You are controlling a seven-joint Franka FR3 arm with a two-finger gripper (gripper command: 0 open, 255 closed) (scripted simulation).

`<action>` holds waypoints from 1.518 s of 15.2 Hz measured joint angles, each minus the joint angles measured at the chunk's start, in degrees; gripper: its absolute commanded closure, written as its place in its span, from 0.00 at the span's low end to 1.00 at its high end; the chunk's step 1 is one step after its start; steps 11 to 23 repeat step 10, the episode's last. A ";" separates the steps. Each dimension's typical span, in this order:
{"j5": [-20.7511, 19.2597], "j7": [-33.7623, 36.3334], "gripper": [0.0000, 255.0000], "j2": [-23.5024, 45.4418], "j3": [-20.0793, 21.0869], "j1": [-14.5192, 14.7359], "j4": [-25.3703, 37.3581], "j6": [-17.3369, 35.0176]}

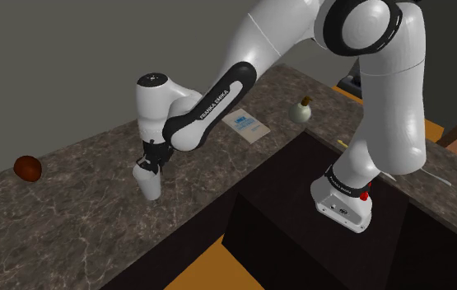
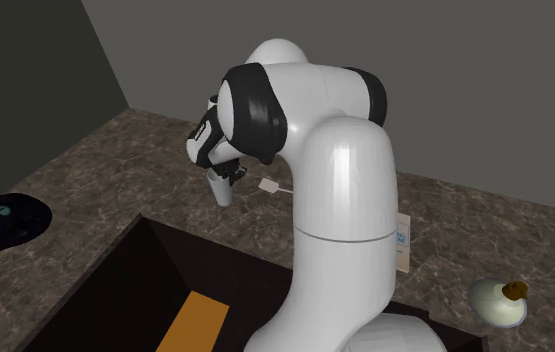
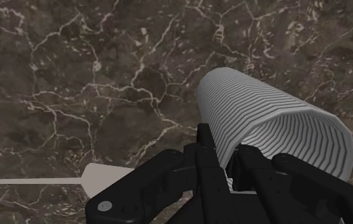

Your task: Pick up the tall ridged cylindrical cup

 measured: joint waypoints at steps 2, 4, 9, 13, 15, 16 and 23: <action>0.42 -0.26 1.00 -1.21 0.39 -0.36 -0.31 -0.89; 0.91 -0.52 1.00 -2.51 0.82 -0.70 -0.50 -1.98; 2.01 -1.07 1.00 -5.02 1.73 -1.27 0.02 -4.95; 2.16 -1.17 1.00 -5.43 1.84 -1.40 -0.19 -5.13; 2.16 -1.17 1.00 -5.43 1.84 -1.40 -0.19 -5.13; 2.16 -1.17 1.00 -5.43 1.84 -1.40 -0.19 -5.13; 2.16 -1.17 1.00 -5.43 1.84 -1.40 -0.19 -5.13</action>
